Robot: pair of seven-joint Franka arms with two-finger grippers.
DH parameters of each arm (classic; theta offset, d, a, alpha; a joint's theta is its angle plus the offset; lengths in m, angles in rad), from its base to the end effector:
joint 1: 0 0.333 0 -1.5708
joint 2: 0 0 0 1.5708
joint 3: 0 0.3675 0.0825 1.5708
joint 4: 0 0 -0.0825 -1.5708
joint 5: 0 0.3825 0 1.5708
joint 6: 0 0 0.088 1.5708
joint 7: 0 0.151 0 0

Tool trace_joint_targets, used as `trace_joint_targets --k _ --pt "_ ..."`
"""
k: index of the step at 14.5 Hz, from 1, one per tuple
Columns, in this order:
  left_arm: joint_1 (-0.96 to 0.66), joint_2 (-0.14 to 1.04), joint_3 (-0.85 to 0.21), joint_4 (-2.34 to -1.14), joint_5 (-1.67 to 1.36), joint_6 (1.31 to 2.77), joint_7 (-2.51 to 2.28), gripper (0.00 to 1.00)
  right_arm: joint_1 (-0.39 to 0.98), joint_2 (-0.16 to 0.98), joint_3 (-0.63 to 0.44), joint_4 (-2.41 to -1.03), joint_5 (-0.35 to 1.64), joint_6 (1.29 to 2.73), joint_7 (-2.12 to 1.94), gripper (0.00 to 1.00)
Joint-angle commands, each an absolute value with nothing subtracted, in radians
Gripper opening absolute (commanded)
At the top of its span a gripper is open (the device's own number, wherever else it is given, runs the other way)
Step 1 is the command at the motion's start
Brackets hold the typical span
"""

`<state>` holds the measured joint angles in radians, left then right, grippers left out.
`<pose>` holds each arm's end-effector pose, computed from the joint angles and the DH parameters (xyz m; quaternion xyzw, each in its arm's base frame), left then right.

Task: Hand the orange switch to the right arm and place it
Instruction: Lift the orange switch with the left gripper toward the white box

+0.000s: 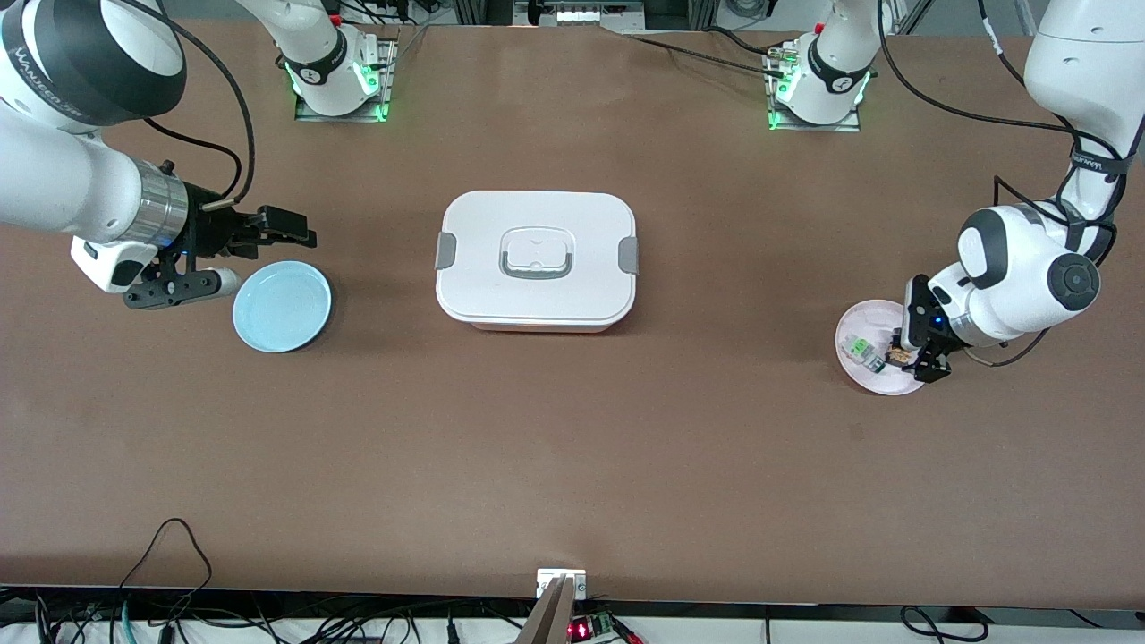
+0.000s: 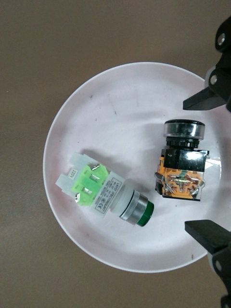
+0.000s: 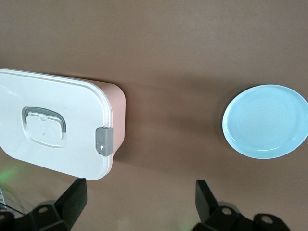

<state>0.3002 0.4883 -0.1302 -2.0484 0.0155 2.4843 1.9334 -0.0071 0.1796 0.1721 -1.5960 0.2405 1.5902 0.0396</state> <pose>0.6021 0.1047 0.1981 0.6359 -0.7710 0.0107 0.0338 0.5845 0.1258 0.5250 -0.9856 -0.0486 0.1039 0.1245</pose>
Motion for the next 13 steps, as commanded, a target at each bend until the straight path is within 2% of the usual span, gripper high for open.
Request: trace_joint_targets --k 1,6,7,8,9,10,13 --pt "0.307 0.502 -0.135 -2.046 0.012 2.508 1.965 1.00 -0.009 0.172 0.173 -1.609 0.262 1.585 0.049 1.00" --pt "0.307 0.518 -0.135 -2.046 0.012 2.522 1.965 1.00 -0.008 0.178 0.173 -1.606 0.359 1.575 0.052 1.00" --pt "0.305 0.520 -0.135 -2.046 0.012 2.522 1.970 0.93 -0.008 0.181 0.173 -1.605 0.368 1.578 0.052 1.00" --pt "0.305 0.522 -0.135 -2.045 0.012 2.523 1.997 0.73 -0.009 0.183 0.173 -1.605 0.403 1.577 0.052 1.00" --pt "0.305 0.522 -0.135 -2.045 0.012 2.523 2.017 0.28 -0.011 0.184 0.172 -1.605 0.446 1.575 0.052 1.00" --pt "0.307 0.520 -0.137 -2.045 0.003 2.523 2.017 0.00 -0.012 0.190 0.173 -1.605 0.472 1.575 0.054 1.00" --pt "0.333 0.508 -0.138 -2.045 -0.052 2.497 2.011 0.00 -0.017 0.199 0.172 -1.605 0.627 1.586 0.055 1.00"
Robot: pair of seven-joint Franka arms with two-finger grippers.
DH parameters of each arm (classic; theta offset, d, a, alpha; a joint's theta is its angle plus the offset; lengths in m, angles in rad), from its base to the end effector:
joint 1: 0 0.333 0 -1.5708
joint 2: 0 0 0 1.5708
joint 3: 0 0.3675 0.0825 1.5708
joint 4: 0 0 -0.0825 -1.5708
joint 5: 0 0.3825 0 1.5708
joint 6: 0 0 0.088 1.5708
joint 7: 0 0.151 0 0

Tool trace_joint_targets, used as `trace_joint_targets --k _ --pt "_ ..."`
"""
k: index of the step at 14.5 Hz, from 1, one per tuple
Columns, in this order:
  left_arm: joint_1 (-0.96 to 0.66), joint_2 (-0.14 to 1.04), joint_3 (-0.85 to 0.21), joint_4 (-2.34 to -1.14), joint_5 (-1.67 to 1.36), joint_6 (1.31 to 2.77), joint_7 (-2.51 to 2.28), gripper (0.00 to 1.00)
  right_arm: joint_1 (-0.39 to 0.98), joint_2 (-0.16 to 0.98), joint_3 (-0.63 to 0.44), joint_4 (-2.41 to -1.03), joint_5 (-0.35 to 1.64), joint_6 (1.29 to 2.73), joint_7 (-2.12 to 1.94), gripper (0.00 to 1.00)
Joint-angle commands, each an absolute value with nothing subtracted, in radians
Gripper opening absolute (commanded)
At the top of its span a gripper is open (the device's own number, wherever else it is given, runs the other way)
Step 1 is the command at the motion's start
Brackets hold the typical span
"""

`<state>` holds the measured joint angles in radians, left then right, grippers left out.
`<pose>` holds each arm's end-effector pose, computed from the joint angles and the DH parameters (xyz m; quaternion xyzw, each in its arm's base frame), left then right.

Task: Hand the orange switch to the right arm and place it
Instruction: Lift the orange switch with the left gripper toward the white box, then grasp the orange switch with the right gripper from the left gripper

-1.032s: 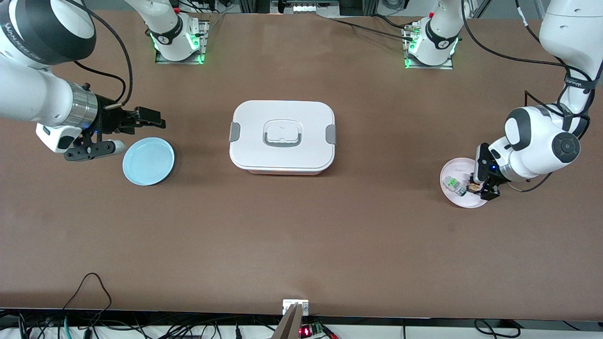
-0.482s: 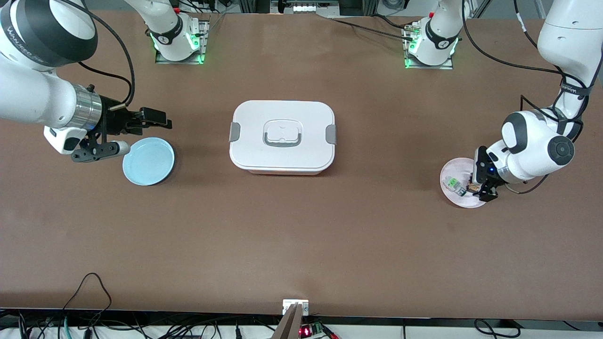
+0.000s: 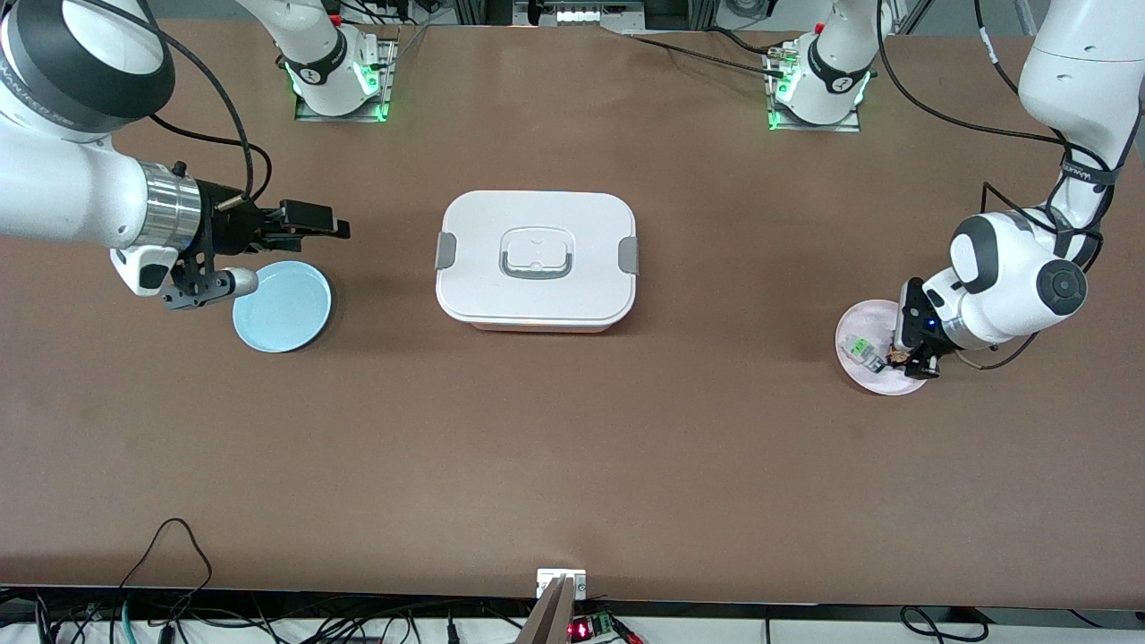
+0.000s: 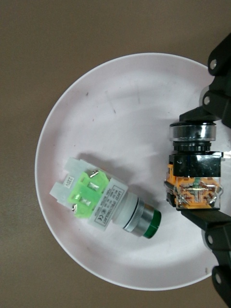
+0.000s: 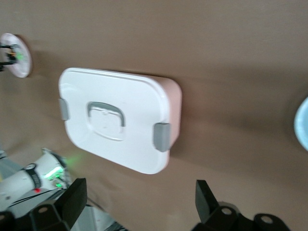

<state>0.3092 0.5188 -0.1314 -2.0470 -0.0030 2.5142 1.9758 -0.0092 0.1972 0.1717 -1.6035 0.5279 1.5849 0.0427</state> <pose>0.6023 0.1089 0.1826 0.6289 -0.7764 0.0183 0.0368 0.5833 0.1635 0.5280 -0.9555 -0.0260 0.1303 0.2632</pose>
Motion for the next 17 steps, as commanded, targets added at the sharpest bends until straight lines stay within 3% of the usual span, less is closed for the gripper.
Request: trace_joint_targets --k 1,4,7,11,17 --pt "0.336 0.488 -0.140 -2.036 -0.087 2.459 2.013 0.00 -0.017 0.209 0.172 -1.605 0.682 1.585 0.055 1.00" --pt "0.331 0.428 -0.169 -2.005 -0.217 2.332 2.016 0.00 -0.018 0.242 0.170 -1.606 0.825 1.574 0.087 1.00" --pt "0.331 0.396 -0.199 -1.967 -0.482 2.099 2.016 0.00 -0.006 0.245 0.173 -1.605 0.926 1.588 0.192 1.00" --pt "0.325 0.339 -0.230 -1.959 -0.827 1.903 2.011 0.00 -0.006 0.279 0.173 -1.606 1.064 1.586 0.195 1.00" --pt "0.308 0.304 -0.348 -1.959 -1.317 1.766 2.014 0.00 0.040 0.310 0.176 -1.608 1.169 1.621 0.210 1.00"
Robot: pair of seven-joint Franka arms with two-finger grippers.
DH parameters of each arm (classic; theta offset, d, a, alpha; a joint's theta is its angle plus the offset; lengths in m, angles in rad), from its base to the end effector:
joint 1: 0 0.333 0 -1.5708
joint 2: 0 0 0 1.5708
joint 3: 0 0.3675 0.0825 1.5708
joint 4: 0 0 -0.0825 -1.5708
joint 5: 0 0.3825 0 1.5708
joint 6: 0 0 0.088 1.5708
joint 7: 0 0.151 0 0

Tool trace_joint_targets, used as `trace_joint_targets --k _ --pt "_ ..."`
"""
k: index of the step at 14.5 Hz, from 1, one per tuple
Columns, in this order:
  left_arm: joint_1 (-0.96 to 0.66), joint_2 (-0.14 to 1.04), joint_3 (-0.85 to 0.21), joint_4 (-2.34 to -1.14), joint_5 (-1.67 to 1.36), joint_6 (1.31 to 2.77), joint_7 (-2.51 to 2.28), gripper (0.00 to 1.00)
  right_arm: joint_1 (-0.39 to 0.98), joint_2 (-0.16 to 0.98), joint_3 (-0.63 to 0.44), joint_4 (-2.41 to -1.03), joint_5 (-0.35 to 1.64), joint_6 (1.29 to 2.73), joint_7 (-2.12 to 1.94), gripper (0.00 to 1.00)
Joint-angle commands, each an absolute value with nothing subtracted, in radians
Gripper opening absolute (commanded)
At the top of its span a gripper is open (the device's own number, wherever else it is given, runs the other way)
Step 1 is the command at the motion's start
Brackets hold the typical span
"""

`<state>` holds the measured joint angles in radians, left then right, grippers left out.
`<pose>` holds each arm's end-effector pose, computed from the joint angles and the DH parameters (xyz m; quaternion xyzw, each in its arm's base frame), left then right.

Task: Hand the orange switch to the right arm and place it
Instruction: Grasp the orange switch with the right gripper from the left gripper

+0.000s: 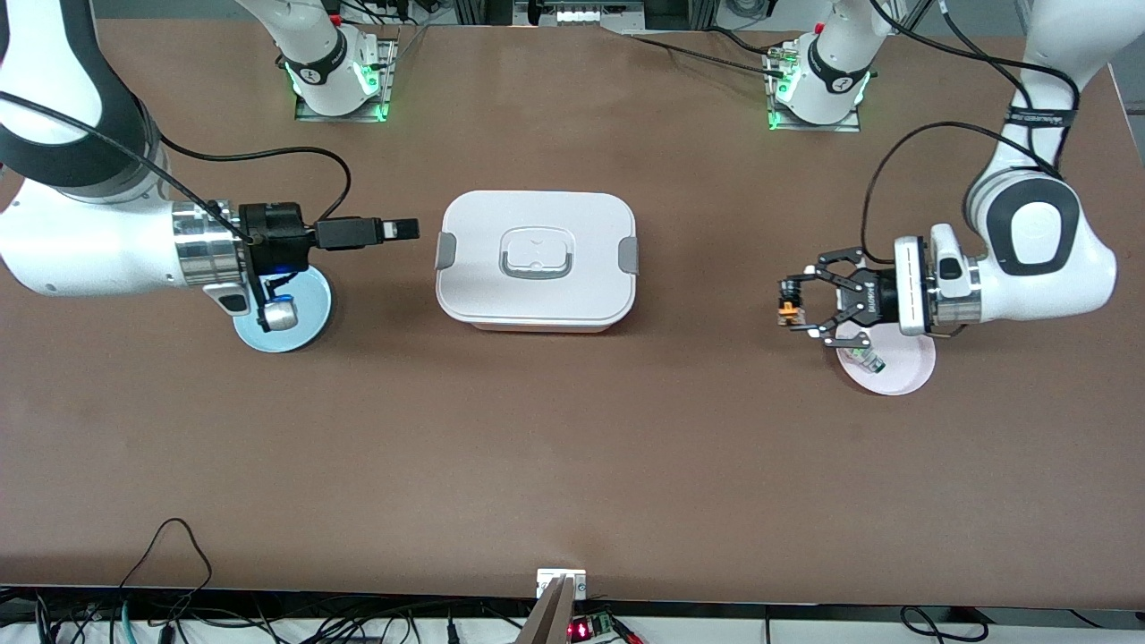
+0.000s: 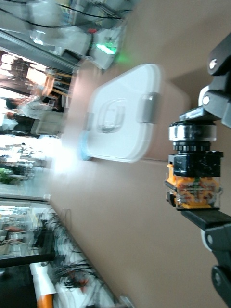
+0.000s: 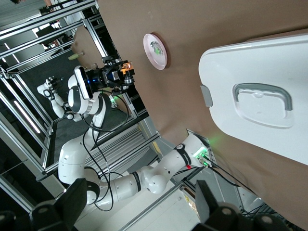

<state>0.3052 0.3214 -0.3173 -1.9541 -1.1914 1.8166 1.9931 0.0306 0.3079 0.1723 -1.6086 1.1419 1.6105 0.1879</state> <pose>0.6021 -0.1105 0.3766 0.6301 -0.5230 0.3485 0.4561 0.6084 0.2467 0.5262 -0.8181 0.0962 0.2317 0.5174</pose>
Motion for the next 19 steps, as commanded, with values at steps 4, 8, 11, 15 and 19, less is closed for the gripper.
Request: trace_joint_targets --k 4,8,11,15,19 --pt "0.273 0.299 -0.414 -1.931 -1.495 1.743 2.010 0.00 0.057 0.313 0.176 -1.614 1.221 1.612 0.210 1.00" --pt "0.180 0.298 -0.486 -1.928 -1.707 1.776 1.962 0.00 0.126 0.313 0.192 -1.615 1.337 1.754 0.209 1.00" --pt "0.120 0.293 -0.495 -1.908 -1.805 1.816 1.962 0.00 0.211 0.319 0.192 -1.612 1.399 1.897 0.196 1.00" --pt "0.097 0.291 -0.537 -1.891 -1.914 1.864 1.962 0.00 0.287 0.321 0.192 -1.608 1.413 2.009 0.172 1.00" --pt "0.097 0.296 -0.540 -1.885 -1.928 1.873 1.962 0.00 0.356 0.319 0.192 -1.609 1.434 2.094 0.184 1.00"
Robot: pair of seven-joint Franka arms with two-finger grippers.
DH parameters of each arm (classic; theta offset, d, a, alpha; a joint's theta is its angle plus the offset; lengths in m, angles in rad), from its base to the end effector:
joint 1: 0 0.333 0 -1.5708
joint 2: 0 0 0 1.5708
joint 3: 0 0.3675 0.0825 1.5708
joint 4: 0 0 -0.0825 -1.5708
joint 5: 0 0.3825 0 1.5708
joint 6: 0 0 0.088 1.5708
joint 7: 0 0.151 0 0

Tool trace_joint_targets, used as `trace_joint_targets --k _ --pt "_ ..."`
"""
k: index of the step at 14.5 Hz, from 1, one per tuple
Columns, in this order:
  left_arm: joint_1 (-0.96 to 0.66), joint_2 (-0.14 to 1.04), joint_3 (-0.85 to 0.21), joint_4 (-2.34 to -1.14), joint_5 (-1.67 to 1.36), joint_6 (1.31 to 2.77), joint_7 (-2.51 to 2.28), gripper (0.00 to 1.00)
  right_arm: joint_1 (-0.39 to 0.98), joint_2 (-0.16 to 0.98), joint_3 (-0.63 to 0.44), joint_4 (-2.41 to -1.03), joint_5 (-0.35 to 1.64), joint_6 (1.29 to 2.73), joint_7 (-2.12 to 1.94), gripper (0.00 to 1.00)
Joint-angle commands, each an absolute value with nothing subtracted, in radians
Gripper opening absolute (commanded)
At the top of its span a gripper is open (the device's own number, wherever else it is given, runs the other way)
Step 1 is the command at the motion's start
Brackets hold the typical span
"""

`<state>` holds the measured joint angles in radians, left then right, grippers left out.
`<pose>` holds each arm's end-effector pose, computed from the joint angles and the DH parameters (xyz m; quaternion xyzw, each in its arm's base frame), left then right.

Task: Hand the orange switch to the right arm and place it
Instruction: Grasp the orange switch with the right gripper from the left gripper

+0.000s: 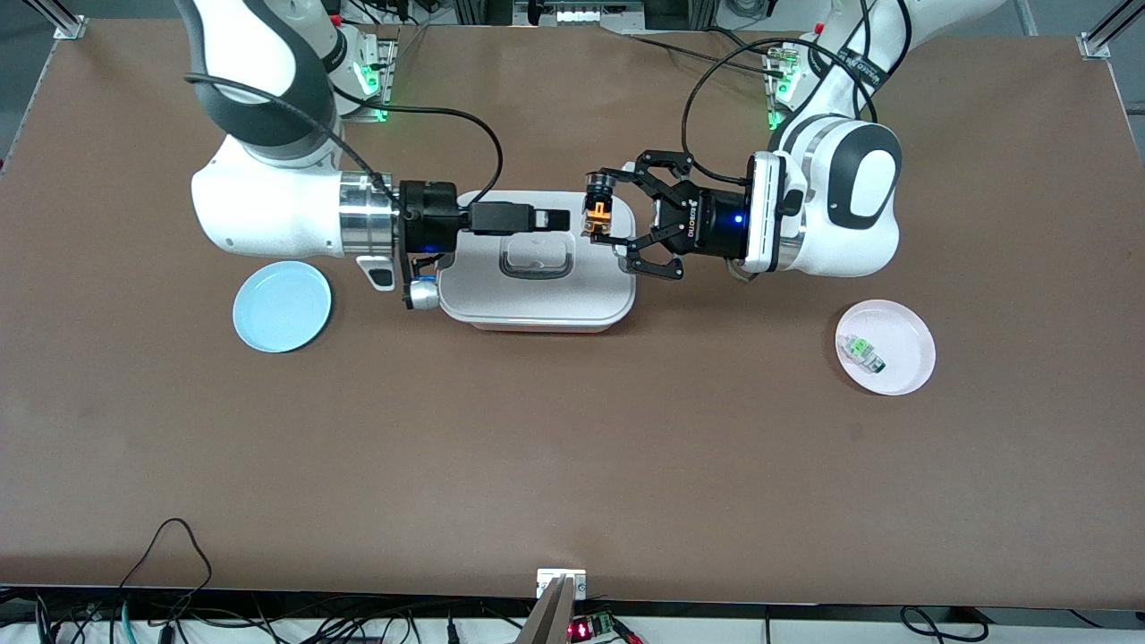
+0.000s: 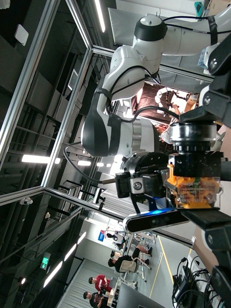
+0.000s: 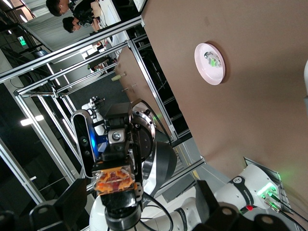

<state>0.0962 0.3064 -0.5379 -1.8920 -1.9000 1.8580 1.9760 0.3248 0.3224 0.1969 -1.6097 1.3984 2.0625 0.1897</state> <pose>0.5731 -0.3537 0.5006 0.5012 -0.3586 0.4661 0.6348 0.5847 0.4174 0.5394 -0.7780 0.1431 0.1684 0.5880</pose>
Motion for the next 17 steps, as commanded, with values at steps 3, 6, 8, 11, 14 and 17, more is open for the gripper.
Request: trace_joint_targets --k 3,6,8,11,14,17 --pt "0.097 0.299 -0.540 -1.885 -1.928 1.873 1.962 0.00 0.360 0.313 0.210 -1.608 1.436 2.097 0.195 1.00" --pt "0.097 0.299 -0.540 -1.885 -1.928 1.871 1.962 0.00 0.362 0.310 0.236 -1.605 1.450 2.134 0.206 1.00" --pt "0.097 0.298 -0.540 -1.885 -1.930 1.871 1.962 0.00 0.367 0.310 0.241 -1.597 1.454 2.149 0.206 0.98" --pt "0.097 0.298 -0.540 -1.885 -1.928 1.871 1.962 0.00 0.367 0.310 0.241 -1.585 1.454 2.148 0.206 0.90" --pt "0.097 0.298 -0.540 -1.885 -1.930 1.873 1.960 0.00 0.365 0.310 0.239 -1.578 1.450 2.145 0.201 0.70" --pt "0.097 0.299 -0.540 -1.885 -1.930 1.873 1.959 0.00 0.359 0.310 0.239 -1.577 1.443 2.143 0.192 0.49"
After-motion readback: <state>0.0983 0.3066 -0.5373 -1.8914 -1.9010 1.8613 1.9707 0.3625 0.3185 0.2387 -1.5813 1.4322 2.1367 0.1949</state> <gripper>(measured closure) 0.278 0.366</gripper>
